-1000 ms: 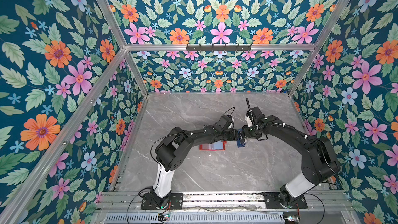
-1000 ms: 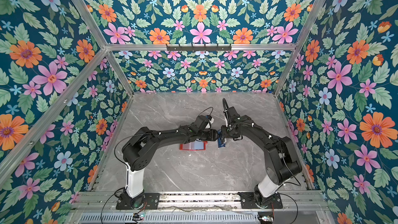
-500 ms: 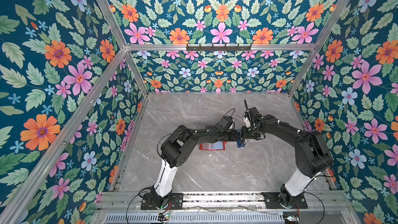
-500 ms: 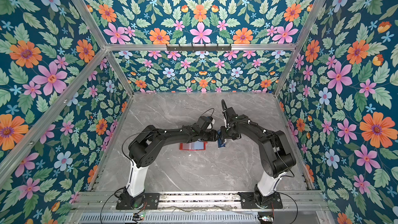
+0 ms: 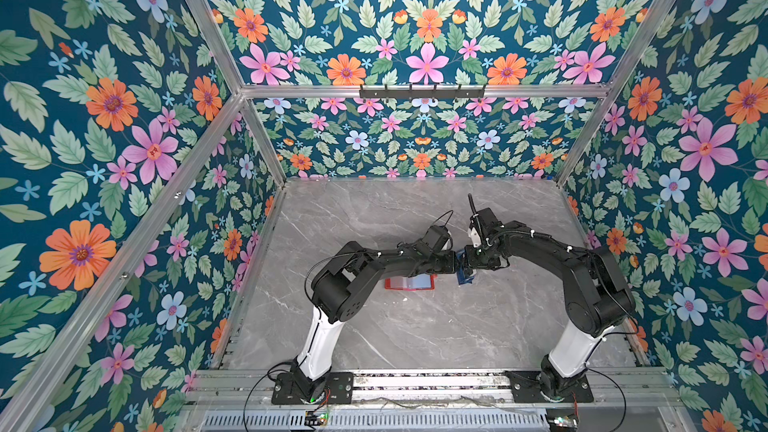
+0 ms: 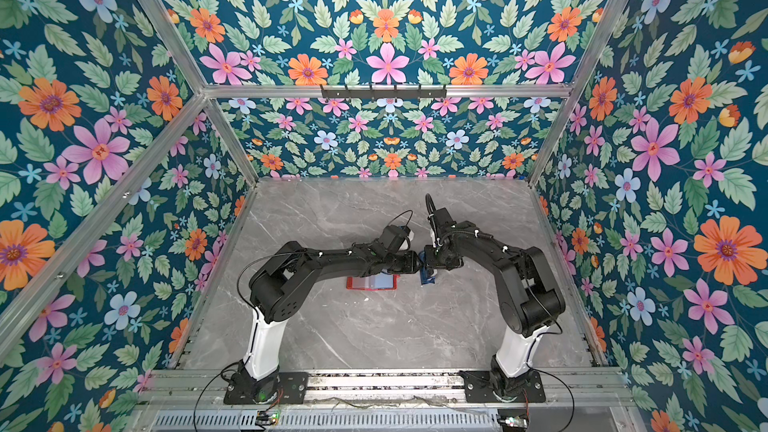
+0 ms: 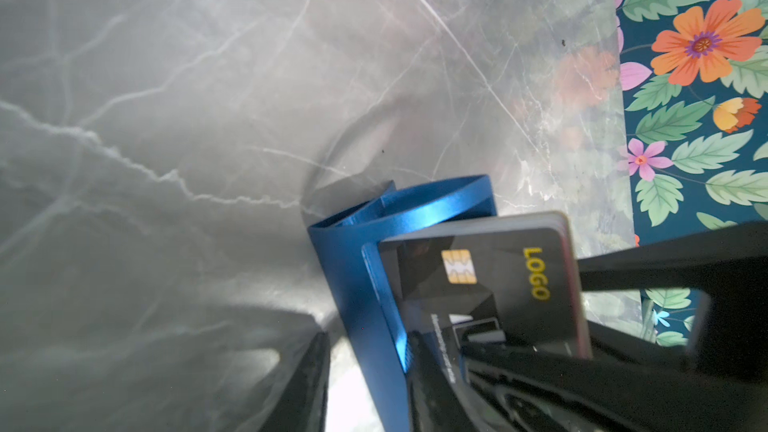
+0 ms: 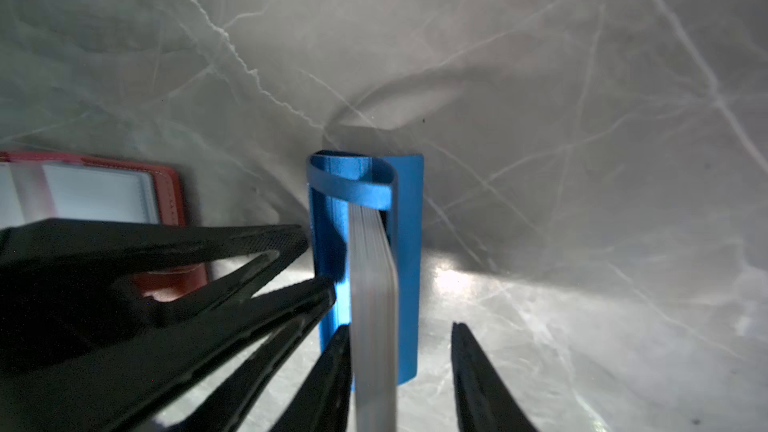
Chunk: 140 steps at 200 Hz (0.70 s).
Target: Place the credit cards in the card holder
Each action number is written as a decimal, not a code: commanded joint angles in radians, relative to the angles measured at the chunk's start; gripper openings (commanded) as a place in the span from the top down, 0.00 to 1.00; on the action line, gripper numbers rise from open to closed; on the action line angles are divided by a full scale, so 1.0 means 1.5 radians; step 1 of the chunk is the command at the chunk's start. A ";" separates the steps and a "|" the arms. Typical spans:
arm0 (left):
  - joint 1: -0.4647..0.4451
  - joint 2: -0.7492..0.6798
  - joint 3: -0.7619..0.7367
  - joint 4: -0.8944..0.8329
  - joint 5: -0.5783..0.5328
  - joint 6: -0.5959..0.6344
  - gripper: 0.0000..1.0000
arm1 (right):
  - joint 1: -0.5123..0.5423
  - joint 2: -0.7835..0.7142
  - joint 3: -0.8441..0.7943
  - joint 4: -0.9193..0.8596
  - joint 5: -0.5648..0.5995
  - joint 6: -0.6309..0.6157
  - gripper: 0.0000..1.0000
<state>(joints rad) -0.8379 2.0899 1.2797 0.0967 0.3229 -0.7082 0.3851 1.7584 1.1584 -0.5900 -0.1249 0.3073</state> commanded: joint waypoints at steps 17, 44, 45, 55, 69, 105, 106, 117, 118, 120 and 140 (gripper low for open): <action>0.000 0.001 -0.003 -0.012 -0.016 -0.012 0.68 | 0.000 0.002 0.008 -0.035 0.032 -0.013 0.61; 0.000 0.002 -0.005 -0.013 -0.020 -0.012 0.69 | 0.001 -0.001 0.011 -0.041 0.037 -0.015 0.62; 0.000 0.002 -0.005 -0.013 -0.019 -0.012 0.69 | 0.001 -0.001 0.011 -0.041 0.037 -0.015 0.62; 0.000 0.002 -0.005 -0.015 -0.020 -0.013 0.69 | 0.001 0.000 0.012 -0.044 0.038 -0.015 0.62; 0.000 0.002 -0.006 -0.016 -0.021 -0.012 0.70 | 0.002 -0.001 0.014 -0.048 0.040 -0.015 0.63; 0.000 -0.001 -0.010 -0.018 -0.026 -0.012 0.70 | 0.008 -0.002 0.022 -0.058 0.042 -0.018 0.62; 0.000 -0.001 -0.010 -0.018 -0.025 -0.012 0.70 | 0.009 -0.003 0.022 -0.059 0.043 -0.017 0.62; 0.000 -0.002 -0.010 -0.020 -0.028 -0.012 0.70 | 0.011 -0.003 0.025 -0.063 0.050 -0.019 0.62; 0.000 -0.003 -0.010 -0.020 -0.029 -0.013 0.70 | 0.011 -0.003 0.026 -0.063 0.051 -0.018 0.62; 0.000 -0.003 -0.010 -0.021 -0.028 -0.012 0.70 | 0.011 -0.003 0.026 -0.063 0.052 -0.019 0.62; 0.000 -0.003 -0.010 -0.026 -0.031 -0.011 0.71 | 0.014 -0.005 0.031 -0.071 0.063 -0.019 0.62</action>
<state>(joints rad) -0.8394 2.0895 1.2682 0.1192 0.3195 -0.7300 0.4023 1.7584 1.1961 -0.6498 -0.0780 0.2852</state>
